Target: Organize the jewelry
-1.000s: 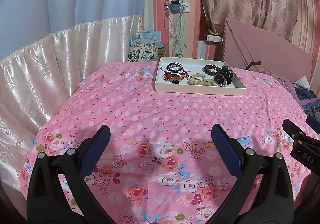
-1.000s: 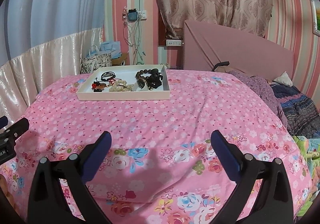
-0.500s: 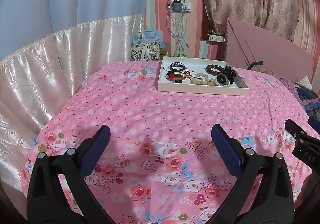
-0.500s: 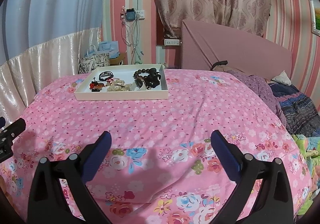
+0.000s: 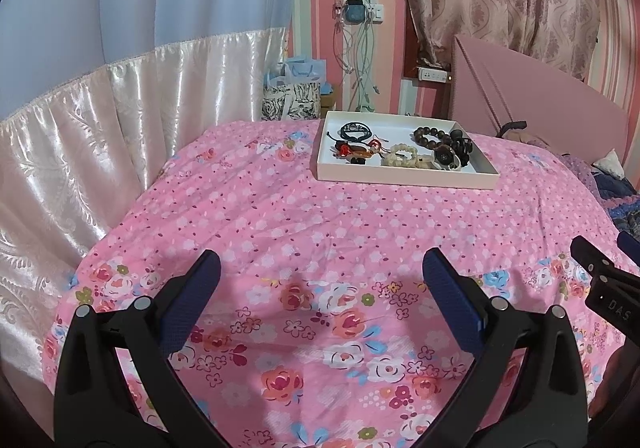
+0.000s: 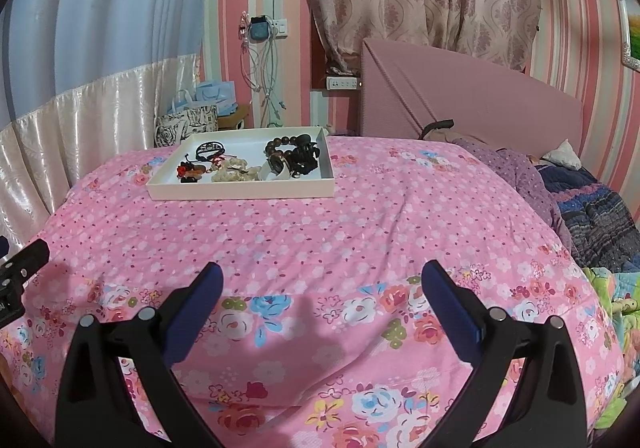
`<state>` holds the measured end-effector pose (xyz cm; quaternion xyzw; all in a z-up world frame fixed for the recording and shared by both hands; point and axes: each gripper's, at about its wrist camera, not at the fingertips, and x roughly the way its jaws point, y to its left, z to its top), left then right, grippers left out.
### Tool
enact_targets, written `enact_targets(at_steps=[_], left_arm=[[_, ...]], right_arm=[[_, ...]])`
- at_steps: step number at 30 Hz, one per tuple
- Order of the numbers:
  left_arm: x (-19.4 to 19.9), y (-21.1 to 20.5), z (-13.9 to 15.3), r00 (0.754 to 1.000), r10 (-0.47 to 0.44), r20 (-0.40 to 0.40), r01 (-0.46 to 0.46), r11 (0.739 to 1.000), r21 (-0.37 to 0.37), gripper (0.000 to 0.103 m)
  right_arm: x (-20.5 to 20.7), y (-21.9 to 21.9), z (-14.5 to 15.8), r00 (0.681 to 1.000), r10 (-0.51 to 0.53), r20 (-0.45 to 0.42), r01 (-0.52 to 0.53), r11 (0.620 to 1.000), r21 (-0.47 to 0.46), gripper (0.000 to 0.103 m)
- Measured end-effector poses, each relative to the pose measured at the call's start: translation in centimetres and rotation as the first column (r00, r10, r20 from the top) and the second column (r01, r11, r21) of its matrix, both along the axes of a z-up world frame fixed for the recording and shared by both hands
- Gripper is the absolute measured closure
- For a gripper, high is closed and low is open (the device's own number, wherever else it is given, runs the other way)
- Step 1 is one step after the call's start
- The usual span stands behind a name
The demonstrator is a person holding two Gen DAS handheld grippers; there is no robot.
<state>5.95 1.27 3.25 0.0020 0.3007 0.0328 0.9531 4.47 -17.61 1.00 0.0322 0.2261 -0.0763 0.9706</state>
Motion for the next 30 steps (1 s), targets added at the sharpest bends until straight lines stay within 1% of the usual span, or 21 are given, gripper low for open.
enact_targets(at_steps=[10,18,24,30], left_arm=[[-0.02,-0.12,0.15,1.0,-0.005,0.004,0.005,1.0,0.008,0.003],[0.04,-0.19,0.3,1.0,-0.004,-0.002,0.004,1.0,0.007,0.003],[0.05,-0.11,0.28,1.0,0.006,-0.003,-0.006,1.0,0.013,0.003],[0.19,0.18,0.23,1.0,0.005,-0.016,-0.005,1.0,-0.007,0.003]], right_arm=[[0.28,-0.62,-0.56,1.0,-0.015,-0.009,0.015,1.0,0.017,0.004],[0.42,-0.45,-0.79,1.0,-0.01,-0.016,0.01,1.0,0.001,0.004],[0.53,-0.36,-0.88,1.0,-0.011,-0.019,0.011,1.0,0.005,0.004],[0.62,-0.01,-0.99,1.0,-0.006,-0.022,0.006,1.0,-0.008,0.004]])
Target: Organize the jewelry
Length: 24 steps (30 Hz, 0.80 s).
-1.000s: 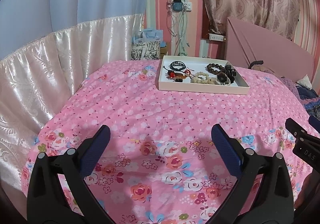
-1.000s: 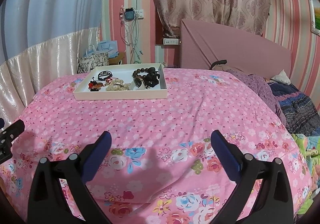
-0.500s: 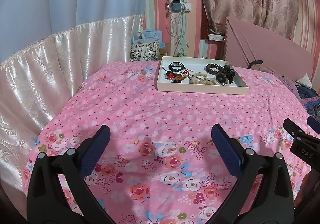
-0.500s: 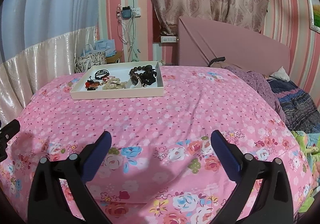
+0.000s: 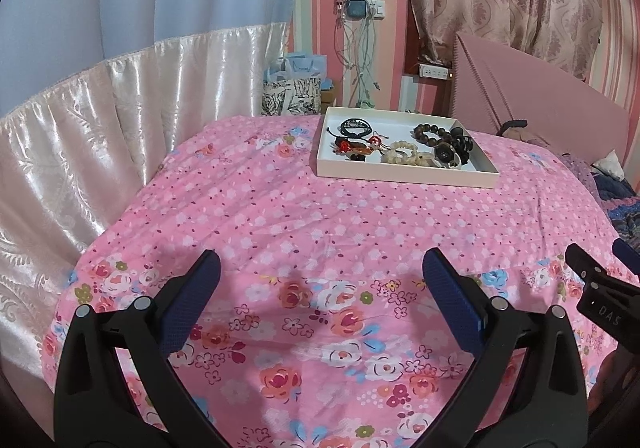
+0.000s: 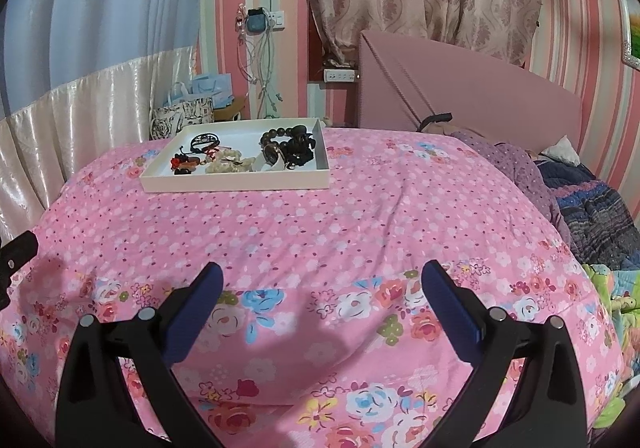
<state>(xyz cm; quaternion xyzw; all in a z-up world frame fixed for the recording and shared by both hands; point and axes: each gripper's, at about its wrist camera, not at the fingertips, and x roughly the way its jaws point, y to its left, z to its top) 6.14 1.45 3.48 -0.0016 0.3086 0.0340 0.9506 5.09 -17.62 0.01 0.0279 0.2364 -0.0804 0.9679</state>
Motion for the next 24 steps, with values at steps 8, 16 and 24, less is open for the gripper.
enact_targets(at_steps=[8,16,24], left_arm=[[-0.03,0.24,0.14,1.0,0.017,0.005,-0.017,1.0,0.0,0.003],[-0.17,0.39,0.42,0.999,0.03,0.012,-0.03,1.0,0.001,0.003],[-0.3,0.48,0.53,0.999,0.04,0.011,-0.04,0.999,-0.004,0.003]], right_arm=[[0.12,0.23,0.08,1.0,-0.003,-0.002,0.003,1.0,-0.007,0.004],[0.22,0.26,0.24,1.0,-0.004,-0.001,0.004,1.0,-0.008,0.004],[0.14,0.25,0.27,1.0,-0.005,0.002,0.005,1.0,-0.009,0.004]])
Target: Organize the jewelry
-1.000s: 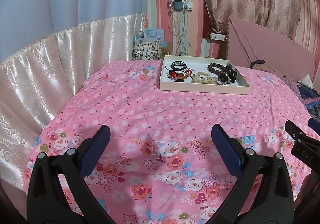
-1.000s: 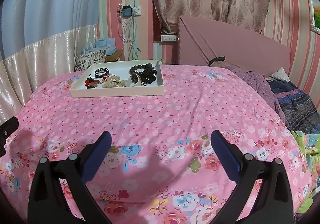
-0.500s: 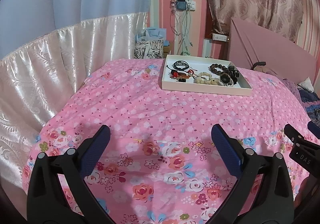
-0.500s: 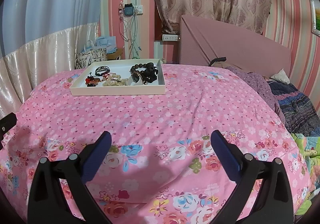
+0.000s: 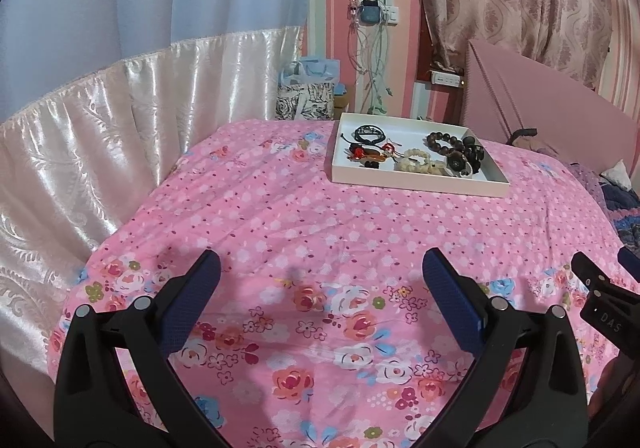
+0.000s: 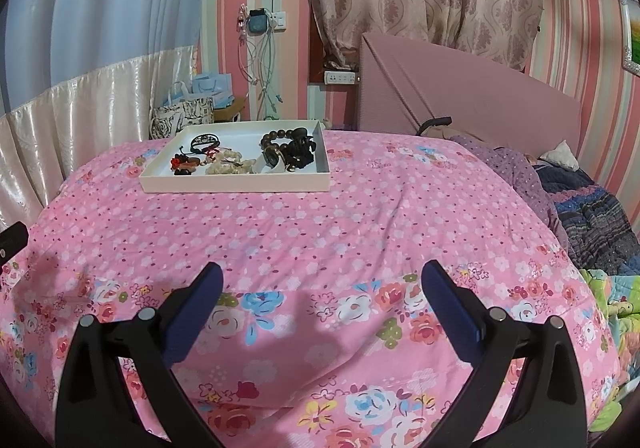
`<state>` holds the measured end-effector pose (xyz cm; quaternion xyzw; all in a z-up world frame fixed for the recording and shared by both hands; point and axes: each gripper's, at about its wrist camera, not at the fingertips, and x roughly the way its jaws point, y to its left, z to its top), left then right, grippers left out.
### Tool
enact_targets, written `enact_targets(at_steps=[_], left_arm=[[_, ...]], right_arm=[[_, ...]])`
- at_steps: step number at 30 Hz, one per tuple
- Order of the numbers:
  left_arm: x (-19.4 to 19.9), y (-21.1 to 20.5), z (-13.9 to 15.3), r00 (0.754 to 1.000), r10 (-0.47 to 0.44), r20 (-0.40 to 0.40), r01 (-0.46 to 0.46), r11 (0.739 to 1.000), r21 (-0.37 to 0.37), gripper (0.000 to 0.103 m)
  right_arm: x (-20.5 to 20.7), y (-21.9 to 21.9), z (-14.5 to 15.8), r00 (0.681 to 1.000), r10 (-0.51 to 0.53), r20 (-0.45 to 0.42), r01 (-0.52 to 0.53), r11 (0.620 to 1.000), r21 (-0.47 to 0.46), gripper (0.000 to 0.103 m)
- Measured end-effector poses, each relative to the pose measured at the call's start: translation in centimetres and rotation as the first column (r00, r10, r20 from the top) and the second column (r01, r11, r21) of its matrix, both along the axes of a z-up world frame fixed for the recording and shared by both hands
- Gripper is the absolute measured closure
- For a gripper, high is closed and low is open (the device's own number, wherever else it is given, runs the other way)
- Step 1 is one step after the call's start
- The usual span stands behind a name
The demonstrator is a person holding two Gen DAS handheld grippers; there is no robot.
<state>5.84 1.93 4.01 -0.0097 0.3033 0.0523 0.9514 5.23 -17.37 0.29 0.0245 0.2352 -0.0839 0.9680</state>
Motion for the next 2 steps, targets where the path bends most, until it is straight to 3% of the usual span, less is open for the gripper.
enact_targets(at_steps=[2], left_arm=[[0.06,0.0,-0.07,1.0,0.0,-0.005,0.0,1.0,-0.003,0.003]], right_arm=[[0.0,-0.02,-0.01,1.0,0.001,-0.001,-0.001,1.0,0.0,0.004]])
